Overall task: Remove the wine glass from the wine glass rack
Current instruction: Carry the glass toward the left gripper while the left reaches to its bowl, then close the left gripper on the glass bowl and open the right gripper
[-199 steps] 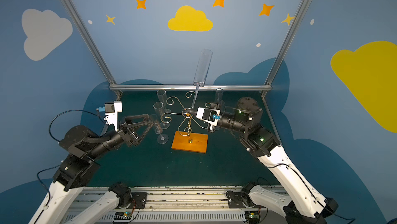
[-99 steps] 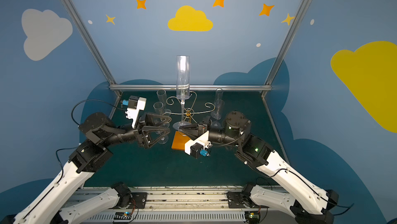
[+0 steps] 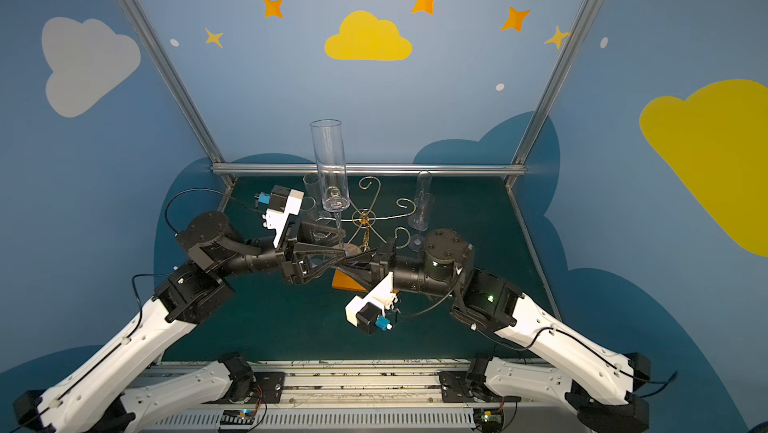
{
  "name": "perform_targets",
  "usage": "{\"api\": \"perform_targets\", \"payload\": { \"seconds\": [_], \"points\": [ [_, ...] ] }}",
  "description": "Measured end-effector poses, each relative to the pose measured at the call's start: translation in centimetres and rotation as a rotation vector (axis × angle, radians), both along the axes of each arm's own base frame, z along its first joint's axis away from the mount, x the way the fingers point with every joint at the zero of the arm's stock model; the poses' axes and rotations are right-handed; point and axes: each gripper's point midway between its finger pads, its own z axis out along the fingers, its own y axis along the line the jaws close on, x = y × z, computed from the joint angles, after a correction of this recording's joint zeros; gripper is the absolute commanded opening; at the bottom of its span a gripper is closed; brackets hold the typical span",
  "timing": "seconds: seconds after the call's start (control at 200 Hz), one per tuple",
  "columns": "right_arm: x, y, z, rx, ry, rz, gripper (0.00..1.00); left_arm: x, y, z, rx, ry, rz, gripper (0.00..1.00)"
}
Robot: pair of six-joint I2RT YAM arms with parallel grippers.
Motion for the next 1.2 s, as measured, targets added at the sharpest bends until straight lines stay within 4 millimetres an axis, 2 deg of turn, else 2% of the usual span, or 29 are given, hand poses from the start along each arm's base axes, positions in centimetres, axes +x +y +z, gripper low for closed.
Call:
{"api": "perform_targets", "payload": {
  "seconds": [0.09, 0.355, 0.481, 0.871, 0.896, 0.921, 0.946, 0.991, 1.041, 1.201],
  "points": [
    [-0.4, 0.1, 0.0, -0.002, -0.009, 0.008, 0.0, -0.2, -0.4, -0.2, 0.007, -0.006, -0.012, 0.41],
    [-1.0, 0.4, -0.1, -0.009, -0.031, 0.021, 0.0, -0.2, -0.5, -0.4, 0.016, -0.019, -0.004, 0.21],
    [-1.5, 0.4, 0.0, -0.007, -0.044, 0.032, 0.0, -0.1, -0.2, -0.3, 0.014, -0.03, 0.013, 0.03],
    [-1.9, 0.2, 0.1, -0.005, -0.063, 0.035, 0.0, -0.5, -0.3, -0.1, 0.014, -0.076, 0.033, 0.03],
    [-1.9, 0.2, 0.1, -0.005, -0.064, 0.036, 0.17, -0.5, -0.3, 0.0, 0.013, -0.077, 0.035, 0.03],
    [-2.0, 0.2, 0.1, -0.003, -0.064, 0.037, 0.4, -0.6, -0.2, 0.0, 0.014, -0.078, 0.036, 0.03],
    [-1.9, 0.2, 0.1, -0.001, -0.068, 0.034, 0.59, -0.7, -0.2, 0.0, 0.013, -0.078, 0.036, 0.03],
    [-1.8, 0.2, -0.2, -0.001, -0.07, 0.026, 0.76, -0.8, -0.1, 0.2, 0.009, -0.083, 0.036, 0.03],
    [-1.6, 0.3, -0.7, -0.005, -0.069, 0.018, 0.83, -1.0, 0.1, 0.4, 0.003, -0.088, 0.035, 0.03],
    [-1.5, 0.4, -1.3, 0.002, -0.06, 0.015, 0.87, -1.2, 0.6, 0.8, -0.007, -0.108, 0.055, 0.03]
  ]
}}
